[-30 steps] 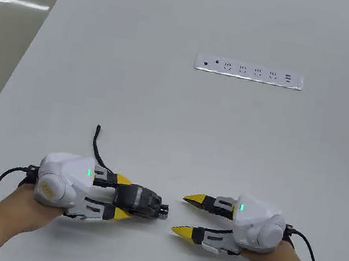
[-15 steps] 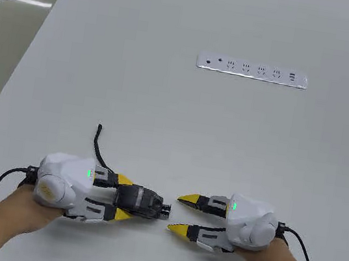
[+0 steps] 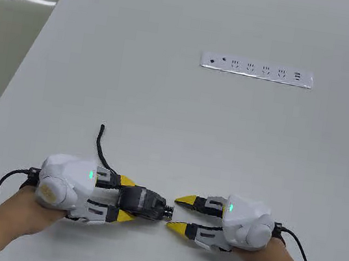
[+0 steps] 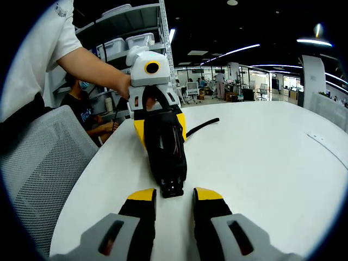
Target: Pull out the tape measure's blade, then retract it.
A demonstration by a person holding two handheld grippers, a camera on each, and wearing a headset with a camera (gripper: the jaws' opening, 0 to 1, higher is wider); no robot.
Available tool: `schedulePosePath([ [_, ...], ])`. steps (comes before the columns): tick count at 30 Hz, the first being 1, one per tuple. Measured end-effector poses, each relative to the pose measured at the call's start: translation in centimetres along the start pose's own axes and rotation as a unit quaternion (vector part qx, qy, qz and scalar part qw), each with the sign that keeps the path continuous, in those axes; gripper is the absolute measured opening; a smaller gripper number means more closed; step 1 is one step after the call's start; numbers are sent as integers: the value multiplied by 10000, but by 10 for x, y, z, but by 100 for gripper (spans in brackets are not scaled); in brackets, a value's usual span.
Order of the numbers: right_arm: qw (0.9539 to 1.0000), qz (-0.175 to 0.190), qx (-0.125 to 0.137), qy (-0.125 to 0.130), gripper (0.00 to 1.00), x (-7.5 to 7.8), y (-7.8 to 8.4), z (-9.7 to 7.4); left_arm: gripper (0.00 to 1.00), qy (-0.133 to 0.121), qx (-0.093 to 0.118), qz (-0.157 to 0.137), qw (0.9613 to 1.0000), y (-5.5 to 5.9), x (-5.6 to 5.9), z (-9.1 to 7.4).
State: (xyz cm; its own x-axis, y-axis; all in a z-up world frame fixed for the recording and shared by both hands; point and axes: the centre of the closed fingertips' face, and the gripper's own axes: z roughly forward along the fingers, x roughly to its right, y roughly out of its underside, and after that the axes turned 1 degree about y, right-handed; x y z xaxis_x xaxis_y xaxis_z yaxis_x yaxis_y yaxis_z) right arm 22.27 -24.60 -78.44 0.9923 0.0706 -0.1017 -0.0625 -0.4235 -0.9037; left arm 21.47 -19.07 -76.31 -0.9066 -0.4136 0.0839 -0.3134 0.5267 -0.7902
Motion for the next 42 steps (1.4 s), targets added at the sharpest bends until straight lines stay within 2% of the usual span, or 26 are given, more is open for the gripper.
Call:
schedulePosePath([
  [5, 9999, -163, 1, 5, 24, -1, -1, 2, 30, 2, 13, -13, 10000, 0, 0, 0],
  [23, 9994, -359, -5, -24, 14, -3, 0, 5, 30, -6, 29, -49, 10000, 0, -1, 1],
  [42, 9990, -443, -5, -3, 13, -1, 0, 7, 29, -5, 17, 15, 10000, 1, -1, 1],
])
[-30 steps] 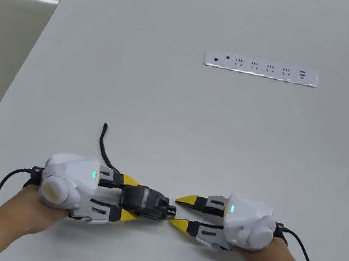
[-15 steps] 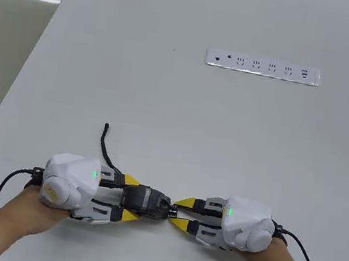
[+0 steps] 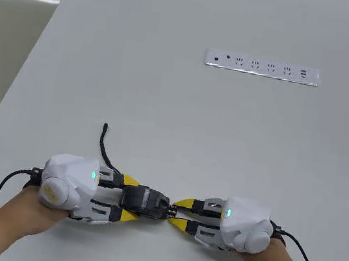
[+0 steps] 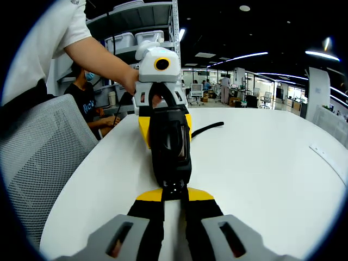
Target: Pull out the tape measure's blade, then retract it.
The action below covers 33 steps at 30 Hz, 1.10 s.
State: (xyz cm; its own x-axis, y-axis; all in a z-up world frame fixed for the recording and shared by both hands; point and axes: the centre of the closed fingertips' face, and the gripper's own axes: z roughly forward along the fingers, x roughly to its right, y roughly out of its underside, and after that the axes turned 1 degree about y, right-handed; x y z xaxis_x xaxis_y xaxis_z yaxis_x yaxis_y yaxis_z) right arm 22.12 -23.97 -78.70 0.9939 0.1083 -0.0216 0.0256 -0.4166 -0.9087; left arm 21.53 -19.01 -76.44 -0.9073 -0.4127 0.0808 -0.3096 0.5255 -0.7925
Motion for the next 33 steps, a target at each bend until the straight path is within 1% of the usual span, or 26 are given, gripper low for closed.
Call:
schedulePosePath([
  [12, 10000, -17, -5, 38, 11, 0, 0, 1, 29, 13, -10, 29, 10000, 1, 0, 1],
  [18, 9999, 89, 7, 65, 10, 0, 0, 0, 28, 13, -3, 23, 10000, 1, 0, 1],
  [24, 10000, 54, -14, 59, 10, -1, 0, -1, 28, 5, -14, 50, 10000, 1, 0, 0],
  [33, 9999, 95, -15, 42, 10, -1, 1, -2, 28, 33, -9, 36, 10000, 0, 0, 0],
])
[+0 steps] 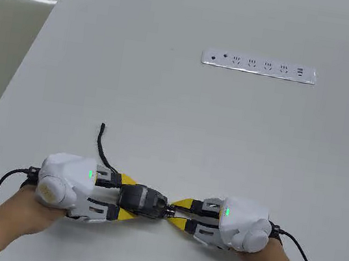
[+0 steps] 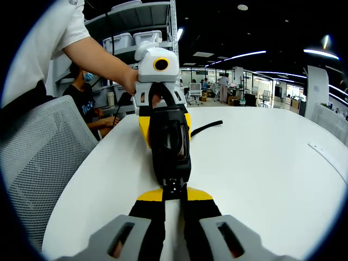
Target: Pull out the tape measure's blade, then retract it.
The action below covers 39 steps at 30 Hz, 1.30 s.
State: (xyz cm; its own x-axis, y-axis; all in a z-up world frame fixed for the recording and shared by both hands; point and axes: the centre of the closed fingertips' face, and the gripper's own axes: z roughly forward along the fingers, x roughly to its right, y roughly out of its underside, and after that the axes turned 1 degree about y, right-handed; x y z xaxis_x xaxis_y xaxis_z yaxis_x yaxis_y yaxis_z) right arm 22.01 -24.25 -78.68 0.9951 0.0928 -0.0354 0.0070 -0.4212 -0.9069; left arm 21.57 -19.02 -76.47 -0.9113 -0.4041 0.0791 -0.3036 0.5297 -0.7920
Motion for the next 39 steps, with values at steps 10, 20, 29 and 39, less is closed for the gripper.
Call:
schedulePosePath([
  [10, 10000, 39, 7, 7, 10, 0, 4, -10, 28, 5, 10, -7, 10000, 0, 0, 0],
  [20, 10000, 77, -9, 41, 9, 0, 7, -16, 28, 17, 24, -20, 10000, 0, 1, 0],
  [29, 9999, 129, -19, 72, 9, 3, 11, -22, 28, 20, 31, -70, 10000, 0, 0, 0],
  [39, 9998, 194, 7, 94, 9, 3, 15, -34, 28, 22, 14, -57, 10000, 0, 0, 0],
])
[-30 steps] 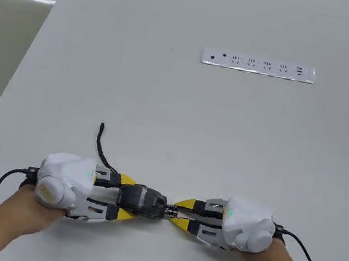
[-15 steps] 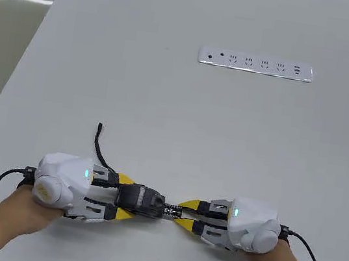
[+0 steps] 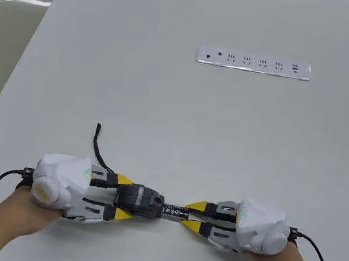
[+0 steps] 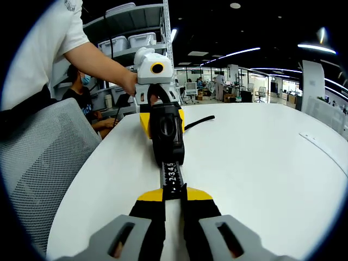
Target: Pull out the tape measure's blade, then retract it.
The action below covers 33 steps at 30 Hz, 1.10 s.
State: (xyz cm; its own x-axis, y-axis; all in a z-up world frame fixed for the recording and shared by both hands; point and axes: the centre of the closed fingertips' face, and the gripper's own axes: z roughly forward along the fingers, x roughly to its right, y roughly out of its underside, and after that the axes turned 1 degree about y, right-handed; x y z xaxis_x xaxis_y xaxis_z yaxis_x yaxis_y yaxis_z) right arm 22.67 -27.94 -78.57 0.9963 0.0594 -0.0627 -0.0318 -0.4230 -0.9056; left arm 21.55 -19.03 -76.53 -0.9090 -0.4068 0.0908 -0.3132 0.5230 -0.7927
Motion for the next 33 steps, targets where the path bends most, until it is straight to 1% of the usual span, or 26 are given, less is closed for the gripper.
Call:
schedulePosePath([
  [11, 9999, 90, -4, 59, 9, 4, 6, -13, 28, 0, -17, -19, 10000, 0, -1, 0],
  [33, 9998, 133, 36, 167, 9, 4, 14, -35, 28, 2, -37, -27, 10000, -1, 0, 0],
])
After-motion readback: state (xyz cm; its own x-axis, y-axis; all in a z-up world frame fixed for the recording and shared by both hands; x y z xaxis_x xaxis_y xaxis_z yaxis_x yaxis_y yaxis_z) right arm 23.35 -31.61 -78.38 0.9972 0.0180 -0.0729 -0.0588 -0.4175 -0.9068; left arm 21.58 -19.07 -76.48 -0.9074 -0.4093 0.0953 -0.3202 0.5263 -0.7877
